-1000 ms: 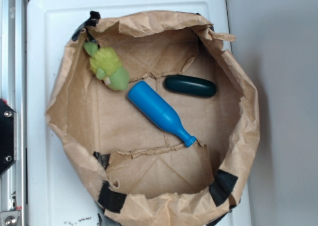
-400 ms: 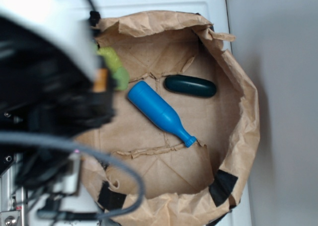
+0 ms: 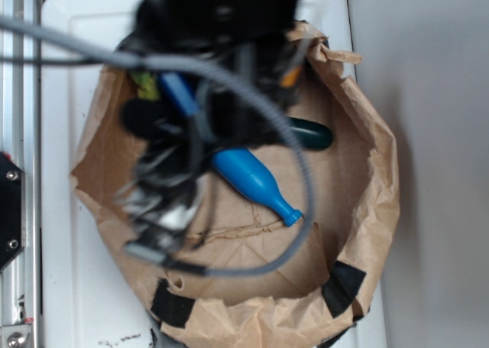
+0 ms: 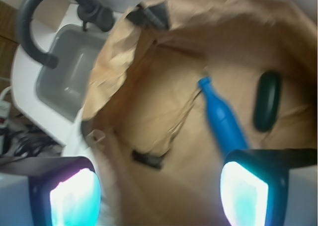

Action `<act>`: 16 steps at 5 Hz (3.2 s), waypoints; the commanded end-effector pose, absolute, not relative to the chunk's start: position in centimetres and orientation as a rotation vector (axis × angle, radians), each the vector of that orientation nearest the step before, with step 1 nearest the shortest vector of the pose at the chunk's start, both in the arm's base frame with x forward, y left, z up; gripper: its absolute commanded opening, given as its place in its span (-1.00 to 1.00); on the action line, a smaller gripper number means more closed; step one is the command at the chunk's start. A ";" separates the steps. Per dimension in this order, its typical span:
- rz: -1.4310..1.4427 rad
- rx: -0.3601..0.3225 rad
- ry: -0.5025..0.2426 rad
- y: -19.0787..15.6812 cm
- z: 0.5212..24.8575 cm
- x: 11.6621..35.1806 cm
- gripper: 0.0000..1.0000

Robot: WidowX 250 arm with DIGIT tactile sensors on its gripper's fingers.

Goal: Grab the green animal.

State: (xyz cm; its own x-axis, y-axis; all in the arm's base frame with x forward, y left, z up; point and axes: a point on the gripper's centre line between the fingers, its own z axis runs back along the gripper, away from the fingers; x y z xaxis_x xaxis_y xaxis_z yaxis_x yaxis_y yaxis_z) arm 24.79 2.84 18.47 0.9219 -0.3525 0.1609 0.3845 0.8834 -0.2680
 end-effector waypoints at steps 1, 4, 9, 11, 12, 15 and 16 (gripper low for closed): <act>-0.395 -0.276 -0.156 2.6 19.9 25.1 1.00; -0.426 -0.253 -0.240 3.6 17.2 24.4 1.00; -0.409 -0.014 -0.091 6.7 9.3 23.6 1.00; -0.425 0.099 -0.042 7.0 7.1 22.8 1.00; -0.421 0.136 -0.043 6.4 4.9 23.4 1.00; -0.428 0.197 -0.074 5.7 2.3 23.4 -1.00; -0.422 0.178 -0.082 5.7 2.8 23.7 -1.00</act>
State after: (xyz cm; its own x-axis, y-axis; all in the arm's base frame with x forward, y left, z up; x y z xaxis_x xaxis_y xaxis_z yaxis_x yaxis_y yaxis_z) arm 23.13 6.01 2.09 0.9095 -0.4156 0.0113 0.4078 0.8970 0.1706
